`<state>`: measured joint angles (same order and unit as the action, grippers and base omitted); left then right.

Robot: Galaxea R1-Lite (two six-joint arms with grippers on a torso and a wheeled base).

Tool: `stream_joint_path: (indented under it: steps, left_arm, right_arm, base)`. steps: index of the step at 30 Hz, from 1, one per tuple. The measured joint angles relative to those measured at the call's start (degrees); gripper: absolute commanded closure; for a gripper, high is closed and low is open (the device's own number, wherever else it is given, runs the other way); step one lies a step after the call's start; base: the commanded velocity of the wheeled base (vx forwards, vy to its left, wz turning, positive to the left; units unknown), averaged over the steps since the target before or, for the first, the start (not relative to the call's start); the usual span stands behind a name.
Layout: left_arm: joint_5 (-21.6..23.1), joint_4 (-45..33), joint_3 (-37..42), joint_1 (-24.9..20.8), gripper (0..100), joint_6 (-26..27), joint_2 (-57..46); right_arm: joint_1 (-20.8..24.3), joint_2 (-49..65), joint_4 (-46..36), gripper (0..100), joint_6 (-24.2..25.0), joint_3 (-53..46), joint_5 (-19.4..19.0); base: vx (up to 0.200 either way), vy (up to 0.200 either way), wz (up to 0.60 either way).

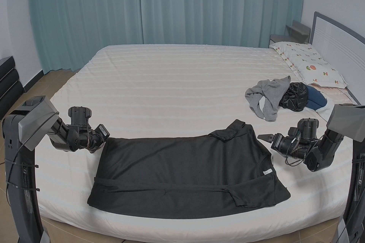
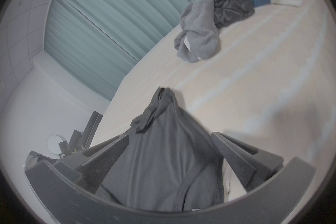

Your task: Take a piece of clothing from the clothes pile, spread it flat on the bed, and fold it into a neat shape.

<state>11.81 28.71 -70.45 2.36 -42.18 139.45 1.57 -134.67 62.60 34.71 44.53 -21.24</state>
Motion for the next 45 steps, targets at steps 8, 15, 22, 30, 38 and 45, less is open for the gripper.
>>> stream_joint_path:
  steps: [8,15,22,30,38,45]
  left_arm:
    - [-0.02,0.00,0.52,-0.02,100,-0.93,-0.89]
    - [-0.02,0.02,0.83,0.05,100,-1.06,-1.17]
    - [-0.02,0.11,1.07,0.06,100,-0.73,-1.19]
    - [-0.32,0.11,1.35,0.06,100,-0.51,-1.39]
    - [-0.66,0.09,1.71,0.44,100,-0.49,-3.10]
    - [-0.60,0.11,2.43,1.38,100,-0.68,-5.50]
  right_arm:
    - [1.15,-5.96,-9.91,0,-2.13,16.35,4.84]
    - [2.67,-12.19,-13.36,0,-2.99,28.39,7.74]
    - [4.05,-15.88,-16.43,100,-3.16,35.04,8.37]
    - [3.46,-16.02,-16.35,100,-2.35,35.05,7.80]
    - [2.85,-12.15,-14.90,100,0.66,30.77,5.21]
    - [2.45,-8.87,-11.31,100,2.93,28.29,5.40]
  base:
    - [0.000,0.000,0.00]
    - [0.000,0.000,0.00]
    - [0.000,0.000,0.00]
    - [0.000,0.000,0.00]
    - [0.000,0.000,0.00]
    - [0.000,0.000,0.00]
